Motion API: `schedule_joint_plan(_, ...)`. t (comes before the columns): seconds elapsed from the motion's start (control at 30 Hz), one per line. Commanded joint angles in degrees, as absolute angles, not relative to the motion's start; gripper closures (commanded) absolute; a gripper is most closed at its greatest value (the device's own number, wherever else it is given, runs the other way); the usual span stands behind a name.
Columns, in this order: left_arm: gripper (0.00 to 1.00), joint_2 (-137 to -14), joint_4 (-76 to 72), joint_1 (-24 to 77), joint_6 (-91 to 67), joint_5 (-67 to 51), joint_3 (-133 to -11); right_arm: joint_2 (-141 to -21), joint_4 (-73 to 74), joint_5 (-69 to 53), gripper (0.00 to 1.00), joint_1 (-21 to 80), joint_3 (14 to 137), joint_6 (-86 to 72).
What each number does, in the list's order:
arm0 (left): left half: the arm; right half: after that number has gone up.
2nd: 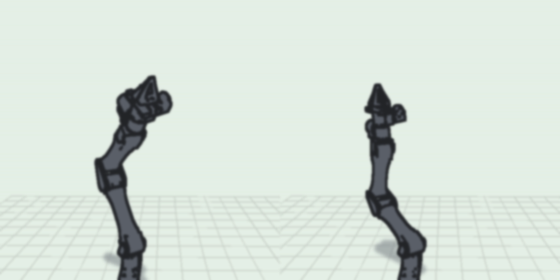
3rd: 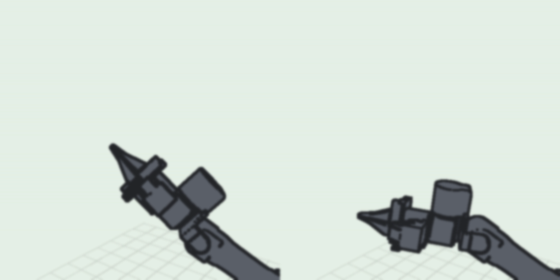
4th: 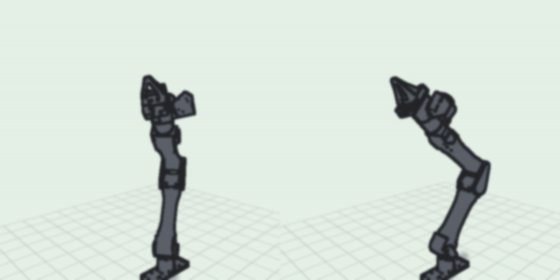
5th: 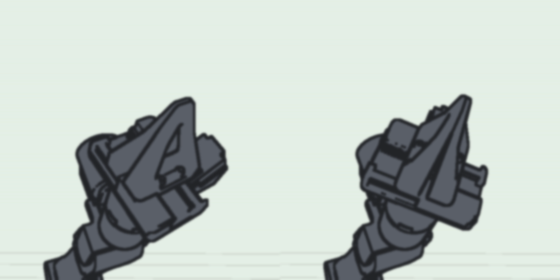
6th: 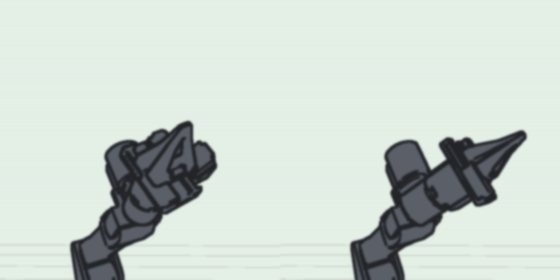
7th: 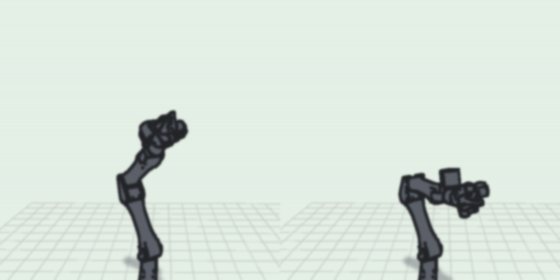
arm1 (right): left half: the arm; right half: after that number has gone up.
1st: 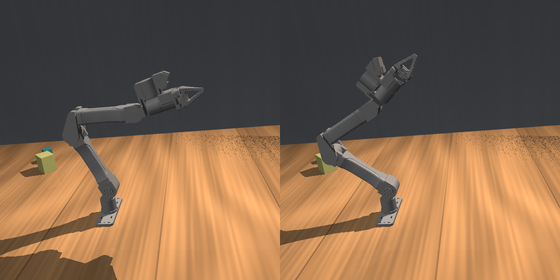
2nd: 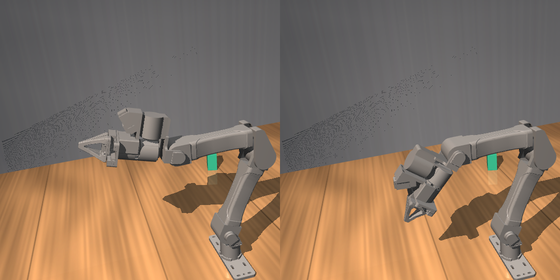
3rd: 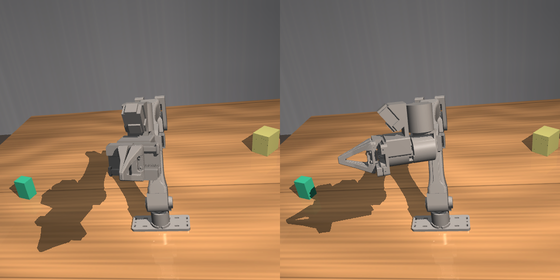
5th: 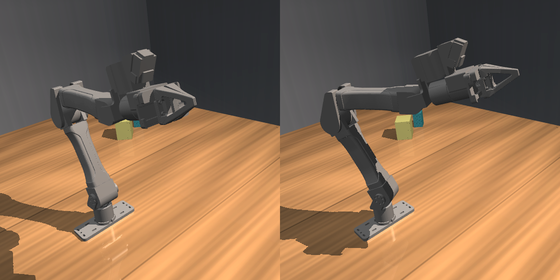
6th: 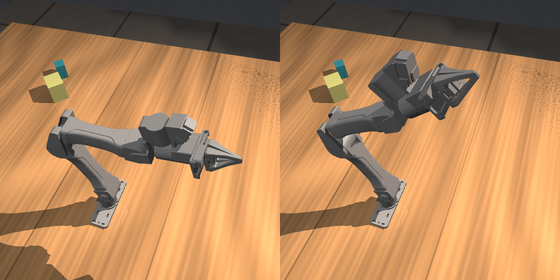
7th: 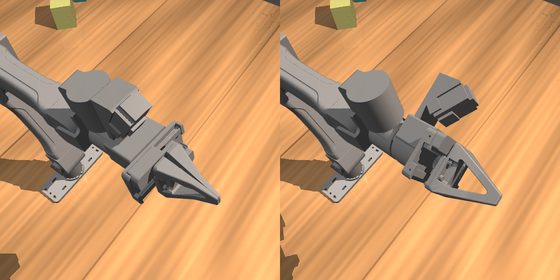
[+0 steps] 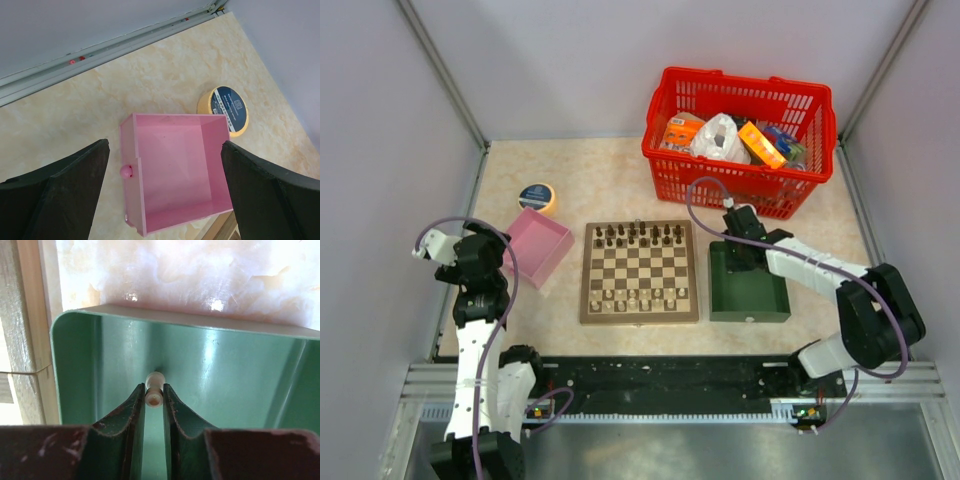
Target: Set up the chess pieces on the board
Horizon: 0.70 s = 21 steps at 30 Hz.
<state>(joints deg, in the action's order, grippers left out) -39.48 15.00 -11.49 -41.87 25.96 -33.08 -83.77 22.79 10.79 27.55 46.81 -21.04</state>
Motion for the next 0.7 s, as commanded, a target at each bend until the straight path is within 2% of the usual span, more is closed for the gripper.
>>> schedule_joint_plan(0.0,0.01,-38.85,13.62,-11.86,-41.4,26.19,-33.22,-78.06,25.39,9.85,0.85,26.98,48.95,-20.22)
schedule_joint_plan(0.2,0.01,-38.85,13.45,-11.78,-41.92,25.93,-32.87,-69.89,31.81,9.93,0.85,28.91,51.68,-20.74)
schedule_joint_plan(0.33,0.01,-39.02,13.01,-11.78,-42.01,25.58,-32.78,-67.06,35.15,11.68,0.85,35.14,53.35,-23.37)
schedule_joint_plan(0.67,0.01,-39.2,12.83,-11.78,-42.01,25.31,-32.87,-71.1,36.47,14.76,0.85,50.17,54.75,-29.79)
